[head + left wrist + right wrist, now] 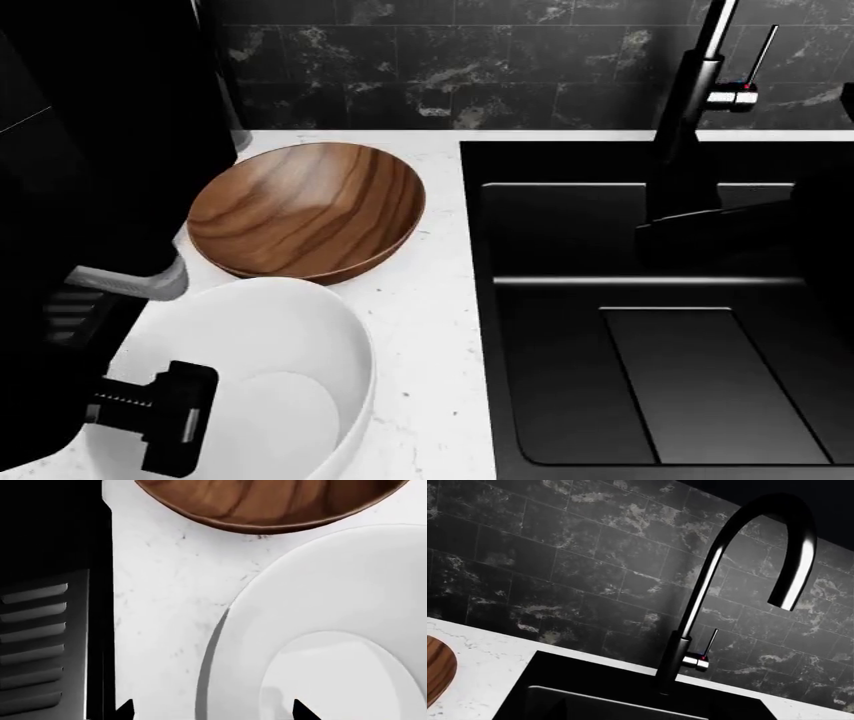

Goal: Stack the bowls in the sink.

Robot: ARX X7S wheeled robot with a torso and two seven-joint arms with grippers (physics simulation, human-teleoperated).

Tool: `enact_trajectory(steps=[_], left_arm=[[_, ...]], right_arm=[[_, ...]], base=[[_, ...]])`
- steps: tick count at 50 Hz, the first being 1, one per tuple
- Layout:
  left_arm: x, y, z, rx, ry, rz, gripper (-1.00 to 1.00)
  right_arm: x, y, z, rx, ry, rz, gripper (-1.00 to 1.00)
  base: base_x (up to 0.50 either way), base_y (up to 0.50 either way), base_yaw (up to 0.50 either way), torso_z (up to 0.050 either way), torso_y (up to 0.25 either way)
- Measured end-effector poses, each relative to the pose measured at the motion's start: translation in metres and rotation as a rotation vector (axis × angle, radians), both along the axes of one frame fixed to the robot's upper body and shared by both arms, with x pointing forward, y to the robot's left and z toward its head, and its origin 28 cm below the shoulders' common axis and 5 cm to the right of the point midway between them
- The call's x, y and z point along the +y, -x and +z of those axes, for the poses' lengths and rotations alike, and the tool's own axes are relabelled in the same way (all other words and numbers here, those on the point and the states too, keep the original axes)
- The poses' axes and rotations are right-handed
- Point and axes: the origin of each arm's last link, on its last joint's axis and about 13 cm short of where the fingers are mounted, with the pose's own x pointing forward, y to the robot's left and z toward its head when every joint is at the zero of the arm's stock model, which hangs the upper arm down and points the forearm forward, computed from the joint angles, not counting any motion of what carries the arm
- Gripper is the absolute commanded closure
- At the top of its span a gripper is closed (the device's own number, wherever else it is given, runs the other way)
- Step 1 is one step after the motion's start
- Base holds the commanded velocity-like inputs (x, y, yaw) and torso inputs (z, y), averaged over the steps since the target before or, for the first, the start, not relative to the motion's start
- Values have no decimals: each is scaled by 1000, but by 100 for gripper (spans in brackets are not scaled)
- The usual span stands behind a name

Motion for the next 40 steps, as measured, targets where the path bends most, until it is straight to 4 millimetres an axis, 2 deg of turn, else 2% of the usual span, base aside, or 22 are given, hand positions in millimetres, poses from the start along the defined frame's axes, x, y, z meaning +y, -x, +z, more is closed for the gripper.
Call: enact_trajectory(steps=[14, 15, 27, 40], left_arm=[[-3, -4, -5, -4, -32, -19, -100], [-3, -4, -5, -6, -34, -20, 100], [-4, -3, -7, -17, -50, -44, 100], [-2, 2, -1, -44, -38, -62, 100]], right_arm=[[-1, 0, -1, 0, -3, -1, -100], [-1, 0, -1, 0, -3, -1, -100], [-2, 0, -2, 1, -5, -2, -100], [-2, -1, -5, 4, -7, -2, -100]], base=[[0, 0, 0, 0, 0], [0, 0, 0, 0, 0], [0, 0, 0, 0, 0], [0, 0, 0, 0, 0]])
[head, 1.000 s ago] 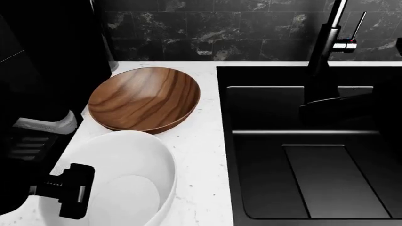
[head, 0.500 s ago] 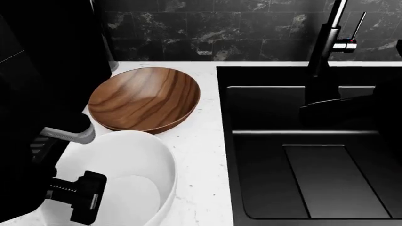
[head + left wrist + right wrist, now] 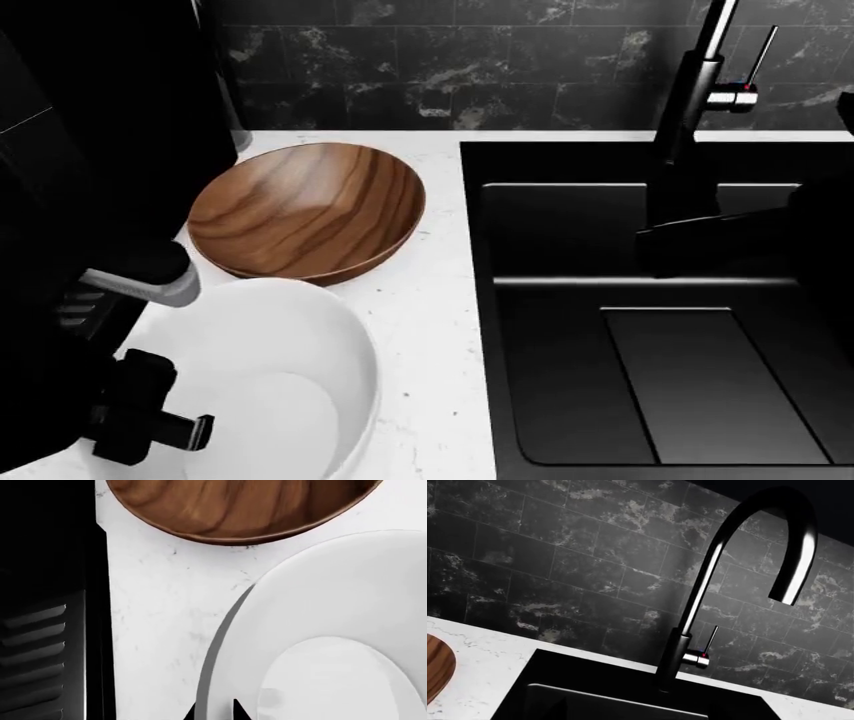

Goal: Stack the bowls in the sink.

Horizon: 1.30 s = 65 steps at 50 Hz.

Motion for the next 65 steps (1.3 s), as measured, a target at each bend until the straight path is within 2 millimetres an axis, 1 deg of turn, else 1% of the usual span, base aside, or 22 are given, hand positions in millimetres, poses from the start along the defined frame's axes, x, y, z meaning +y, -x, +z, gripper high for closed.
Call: enact_trajectory(steps=[7, 19, 31, 38, 44, 50, 57, 65], left_arm=[[1, 9, 15, -44, 31, -15, 100], [6, 30, 42, -131, 60, -20, 100], [11, 47, 58, -198, 86, -17, 100], [13, 54, 65, -224, 93, -20, 100], [15, 59, 68, -239, 91, -19, 100], [16, 61, 70, -246, 86, -19, 100], [16, 62, 72, -252, 81, -22, 100], [17, 63, 73, -257, 77, -23, 100]], right_arm=[[0, 0, 0, 0, -3, 1, -100], [3, -2, 2, -8, -14, 12, -100], [7, -8, 6, -21, -31, 29, -100], [11, -16, 12, -32, -63, 51, -100], [20, -28, 23, -37, -94, 89, -100], [32, -44, 39, -15, -105, 134, -100], [49, -63, 61, 44, -128, 196, -100], [68, -82, 84, 134, -219, 267, -100]], base=[[0, 0, 0, 0, 0], [0, 0, 0, 0, 0], [0, 0, 0, 0, 0], [0, 0, 0, 0, 0], [0, 0, 0, 0, 0], [0, 0, 0, 0, 0], [0, 0, 0, 0, 0], [0, 0, 0, 0, 0]])
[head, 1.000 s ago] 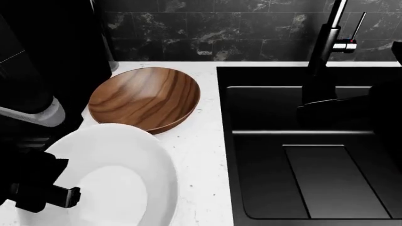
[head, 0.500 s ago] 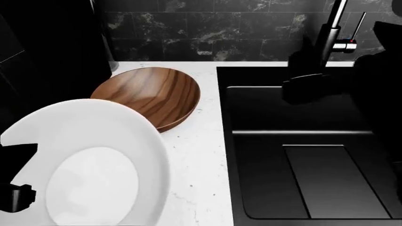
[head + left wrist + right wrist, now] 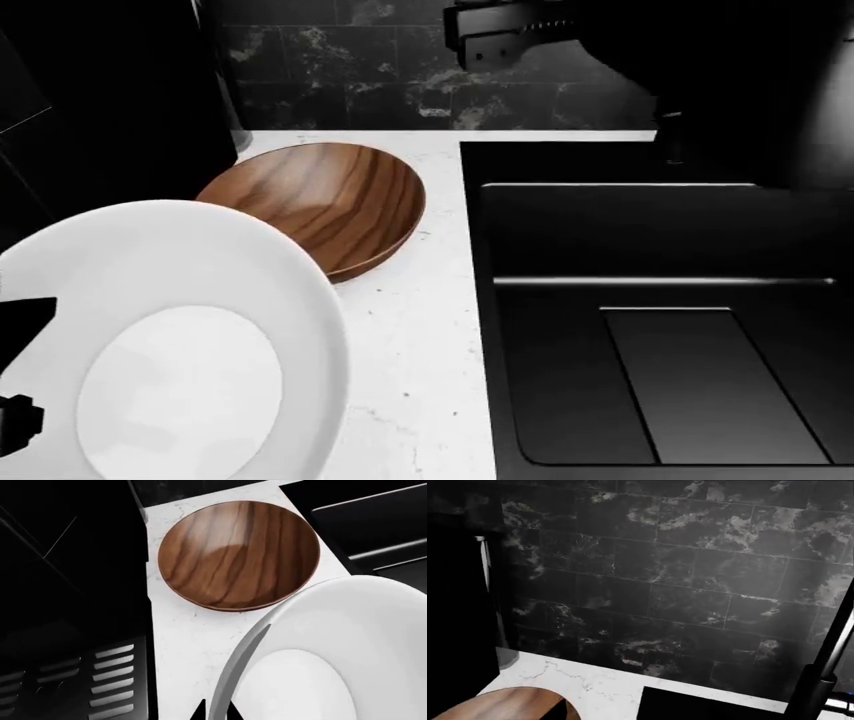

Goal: Stack the bowls in the sink.

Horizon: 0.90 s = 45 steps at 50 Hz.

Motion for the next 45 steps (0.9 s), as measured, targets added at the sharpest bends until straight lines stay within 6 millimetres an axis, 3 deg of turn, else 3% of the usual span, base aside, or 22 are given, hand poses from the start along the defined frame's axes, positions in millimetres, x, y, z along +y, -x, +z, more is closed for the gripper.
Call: enact_trajectory(steps=[10, 18, 32, 45], left_arm=[[0, 0, 0, -2, -3, -1, 100], [0, 0, 0, -2, -6, -3, 100], [1, -2, -3, 0, -5, -9, 100], [1, -3, -5, 3, -6, -10, 100]], right_arm=[[21, -23, 14, 106, -104, 53, -100], [36, -42, 13, 184, -162, 64, -100], [57, -74, -3, 288, -238, 71, -100], [66, -100, -31, 349, -300, 55, -100]], base=[[0, 0, 0, 0, 0], [0, 0, 0, 0, 0], [0, 0, 0, 0, 0], [0, 0, 0, 0, 0]])
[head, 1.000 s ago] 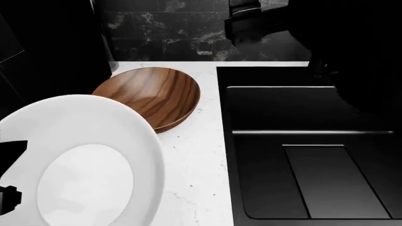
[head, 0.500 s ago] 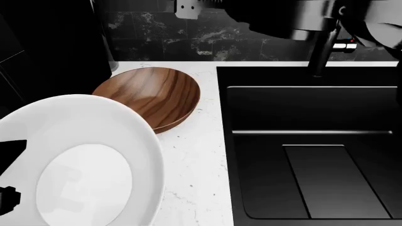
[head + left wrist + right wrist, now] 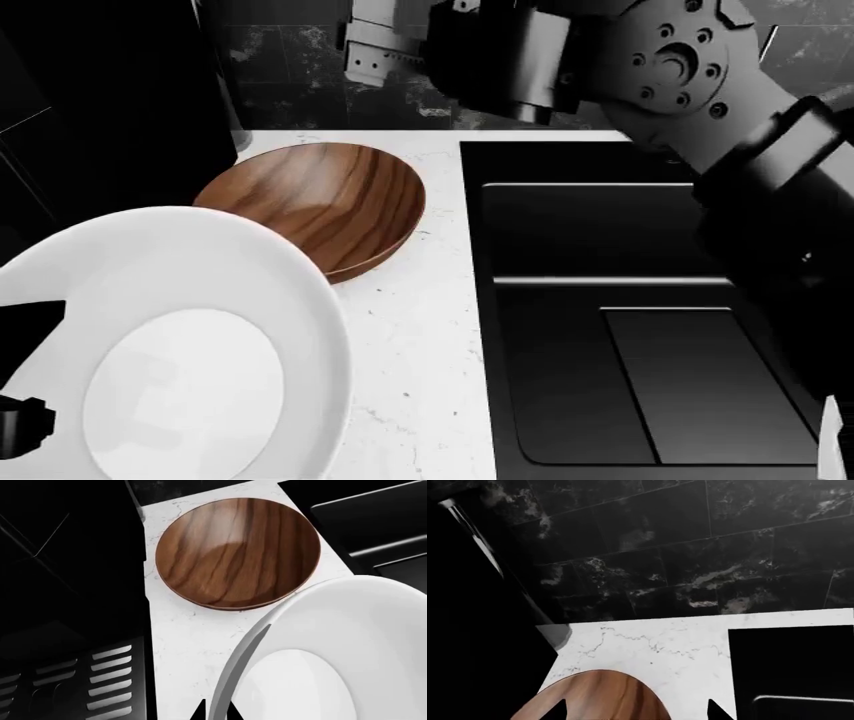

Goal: Stack the bowls in the sink.

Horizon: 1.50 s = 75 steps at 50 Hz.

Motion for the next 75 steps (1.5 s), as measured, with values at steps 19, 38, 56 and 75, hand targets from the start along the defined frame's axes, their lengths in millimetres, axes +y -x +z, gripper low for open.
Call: enact_trajectory(steps=[19, 38, 56, 75], left_arm=[[0, -1, -2, 0, 0, 4, 100], [0, -2, -3, 0, 2, 8, 100], [1, -3, -4, 1, -3, 10, 100], [0, -3, -4, 1, -8, 14, 100]], right_arm=[[0, -19, -35, 75, -9, -35, -100], [0, -25, -58, 154, 35, -20, -100], [-3, -25, -70, 205, 55, -7, -100], [-2, -22, -74, 244, 53, 29, -100]], base=[[0, 0, 0, 0, 0], [0, 0, 0, 0, 0], [0, 0, 0, 0, 1], [0, 0, 0, 0, 0]])
